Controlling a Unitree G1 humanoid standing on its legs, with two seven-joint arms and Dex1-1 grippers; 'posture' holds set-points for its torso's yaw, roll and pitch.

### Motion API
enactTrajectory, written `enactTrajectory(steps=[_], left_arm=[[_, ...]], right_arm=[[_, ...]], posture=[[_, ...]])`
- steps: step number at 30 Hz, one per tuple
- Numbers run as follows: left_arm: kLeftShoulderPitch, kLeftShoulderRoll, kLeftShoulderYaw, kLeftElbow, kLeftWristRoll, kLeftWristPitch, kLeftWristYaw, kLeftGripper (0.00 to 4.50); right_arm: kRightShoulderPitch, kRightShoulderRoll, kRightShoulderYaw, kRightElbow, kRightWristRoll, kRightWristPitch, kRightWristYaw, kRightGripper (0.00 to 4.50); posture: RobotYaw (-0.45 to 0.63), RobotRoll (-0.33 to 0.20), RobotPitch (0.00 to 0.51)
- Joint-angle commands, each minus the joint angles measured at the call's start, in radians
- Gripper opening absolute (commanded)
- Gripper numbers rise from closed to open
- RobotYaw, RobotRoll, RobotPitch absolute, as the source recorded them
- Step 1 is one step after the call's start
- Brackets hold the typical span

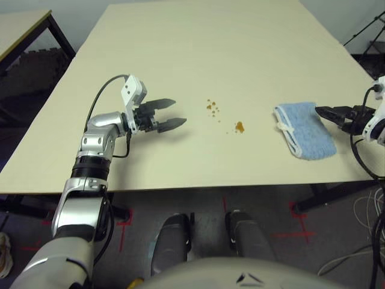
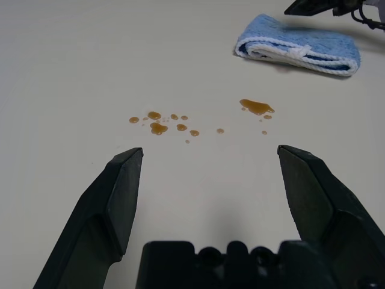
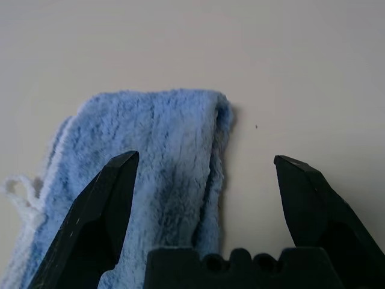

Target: Wipe the water off the table with a rag.

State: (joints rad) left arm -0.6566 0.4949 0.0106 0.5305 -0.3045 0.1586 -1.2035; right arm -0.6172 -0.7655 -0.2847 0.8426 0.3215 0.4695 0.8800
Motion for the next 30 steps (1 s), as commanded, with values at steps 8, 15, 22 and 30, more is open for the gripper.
enactTrajectory(steps=[8,15,22,30], left_arm=[[-0.011,-0.001,-0.007,0.022,0.015,-0.01,0.003,4.5],[-0.014,0.004,-0.003,0.027,0.016,-0.01,0.006,4.5],[-0.018,0.003,0.001,0.037,0.019,-0.015,0.016,4.5],[-0.024,0.006,0.005,0.05,0.022,-0.023,0.025,4.5]], right_arm=[[0.046,0.049,0.043,-0.041,-0.029,-0.003,0.004,4.49],[0.069,0.083,0.083,-0.095,-0.029,0.019,0.025,4.49],[0.093,0.11,0.128,-0.162,-0.023,0.047,0.059,3.46],[0.074,0.122,0.129,-0.135,-0.07,-0.044,-0.024,0.48]], posture=[[-0.18,0.0,0.097],[-0.18,0.0,0.101],[-0.18,0.0,0.101],[-0.17,0.0,0.101]])
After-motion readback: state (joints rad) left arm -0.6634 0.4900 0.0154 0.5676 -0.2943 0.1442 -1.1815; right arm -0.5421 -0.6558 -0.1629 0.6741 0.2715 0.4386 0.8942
